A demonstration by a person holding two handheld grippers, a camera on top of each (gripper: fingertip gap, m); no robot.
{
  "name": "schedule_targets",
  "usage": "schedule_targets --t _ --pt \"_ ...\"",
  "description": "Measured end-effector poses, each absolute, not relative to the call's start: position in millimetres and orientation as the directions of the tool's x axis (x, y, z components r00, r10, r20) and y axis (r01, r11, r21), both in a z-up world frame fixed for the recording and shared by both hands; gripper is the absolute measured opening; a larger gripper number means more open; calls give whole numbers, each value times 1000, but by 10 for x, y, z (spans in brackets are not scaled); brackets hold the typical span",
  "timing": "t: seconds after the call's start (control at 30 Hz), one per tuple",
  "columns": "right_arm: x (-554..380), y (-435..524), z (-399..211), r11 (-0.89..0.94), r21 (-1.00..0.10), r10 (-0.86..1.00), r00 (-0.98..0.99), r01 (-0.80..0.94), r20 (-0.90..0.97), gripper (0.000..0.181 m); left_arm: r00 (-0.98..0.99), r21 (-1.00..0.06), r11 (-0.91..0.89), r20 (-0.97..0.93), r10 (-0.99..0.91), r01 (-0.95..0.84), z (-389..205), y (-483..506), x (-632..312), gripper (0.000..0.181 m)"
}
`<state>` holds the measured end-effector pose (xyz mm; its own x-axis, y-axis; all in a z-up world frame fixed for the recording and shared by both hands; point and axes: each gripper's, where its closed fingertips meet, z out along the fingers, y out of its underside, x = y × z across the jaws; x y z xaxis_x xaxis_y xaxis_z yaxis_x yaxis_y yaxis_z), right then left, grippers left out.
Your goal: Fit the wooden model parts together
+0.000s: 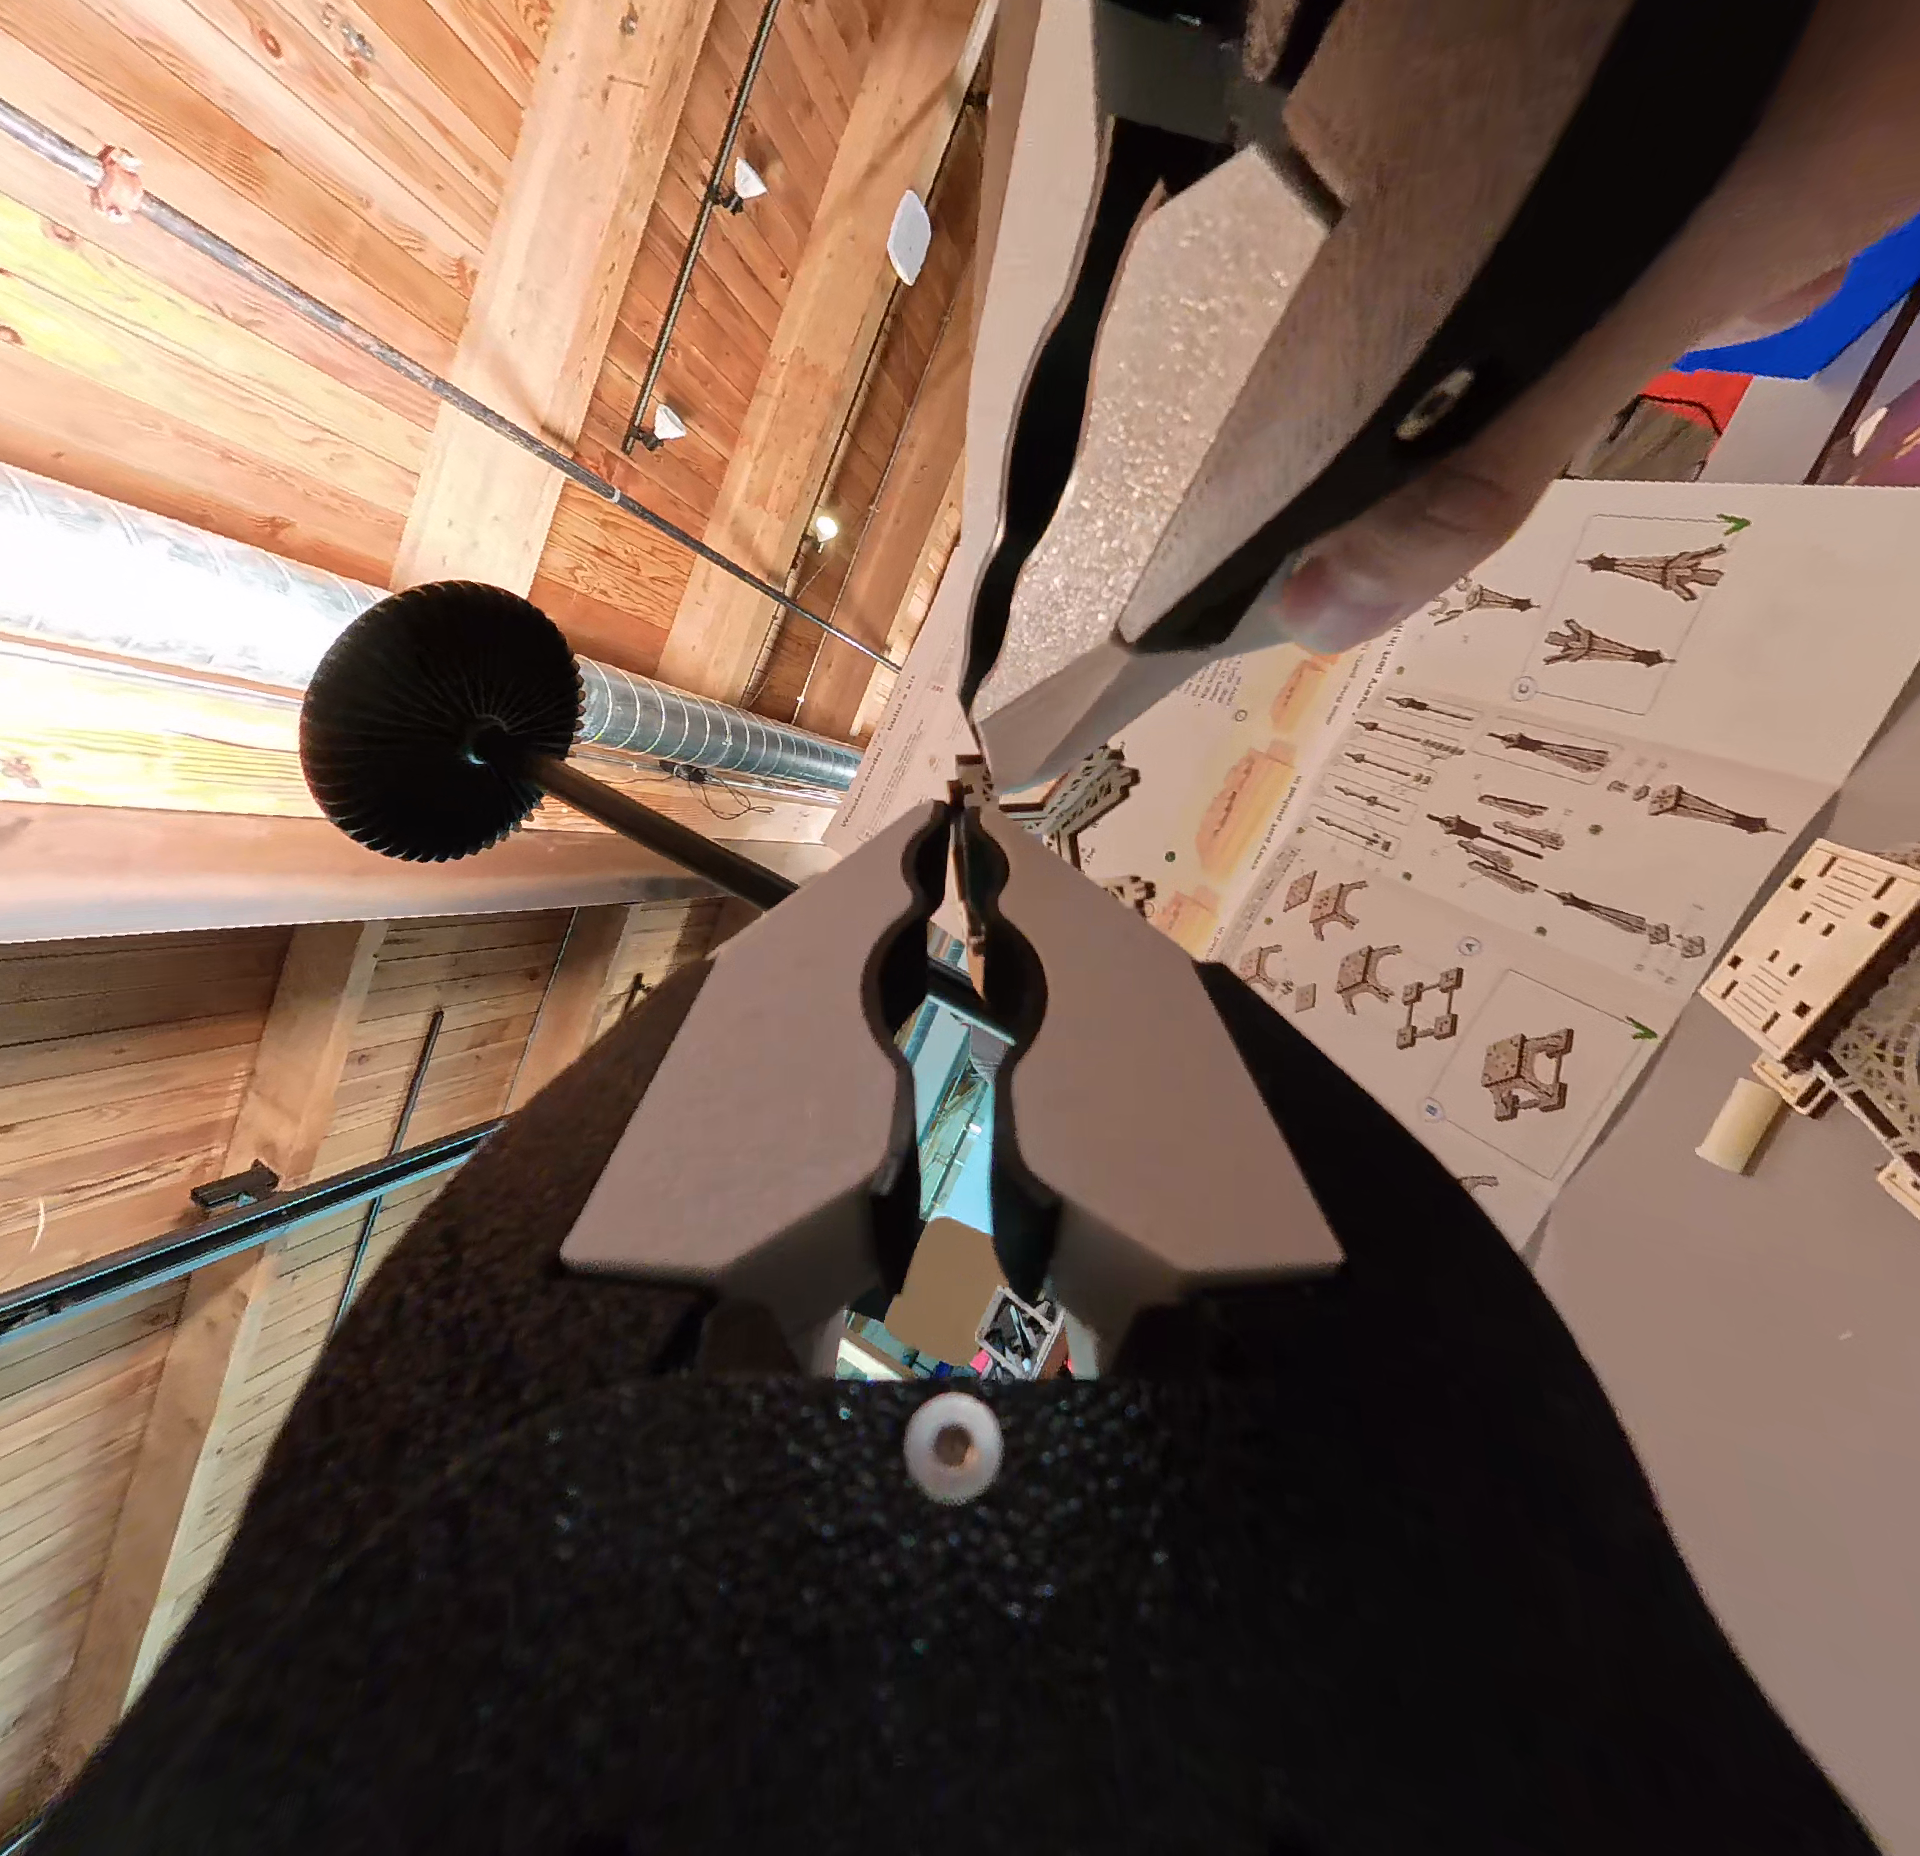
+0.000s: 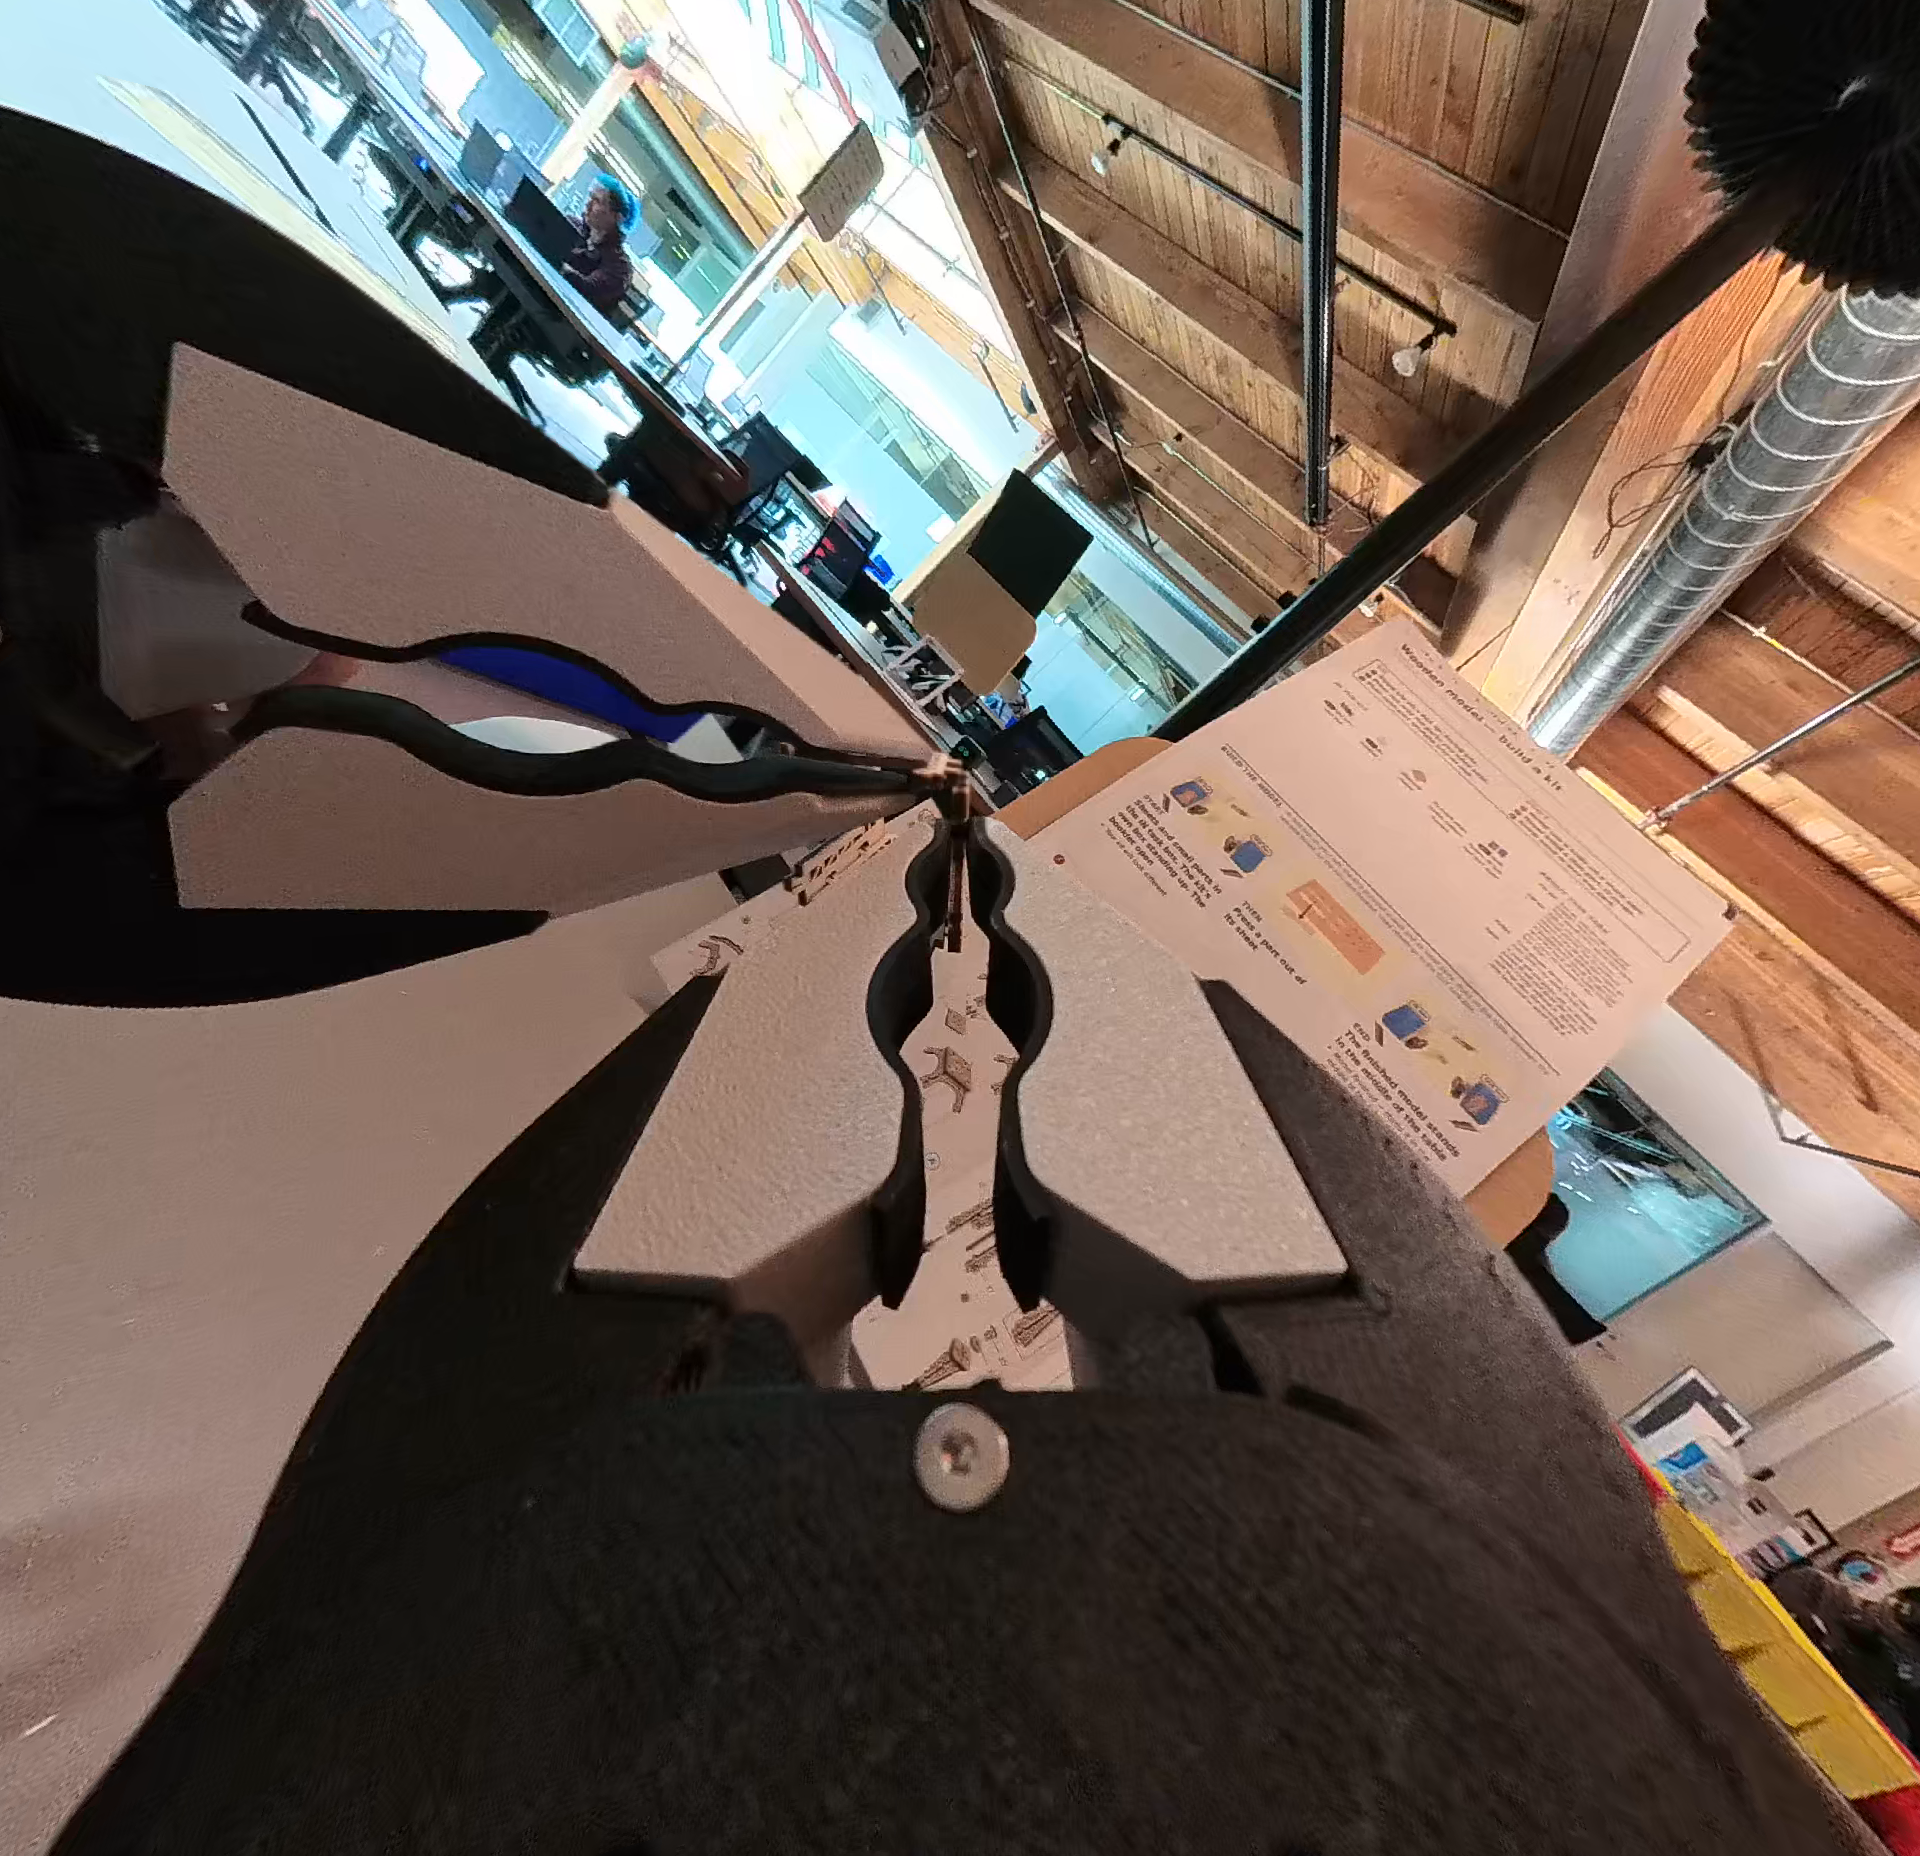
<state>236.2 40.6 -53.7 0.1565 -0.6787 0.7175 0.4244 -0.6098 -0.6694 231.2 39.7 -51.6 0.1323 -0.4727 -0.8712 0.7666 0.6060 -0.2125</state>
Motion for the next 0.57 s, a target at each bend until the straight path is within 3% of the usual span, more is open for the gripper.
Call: schedule_targets --t 0.03,0.27,0.57 --pt "2369 394 -536 -621 -662 -673 147 420 725 0 131 -210 608 -874 -467 766 -523 391 2317 0" --pt "2375 389 -550 -688 -596 -618 97 414 780 0 141 -200 608 -874 -465 768 -522 389 2316 0" --pt "2380 389 -572 -661 -643 -642 152 388 752 0 99 -212 572 -880 -464 793 -532 389 2318 1"
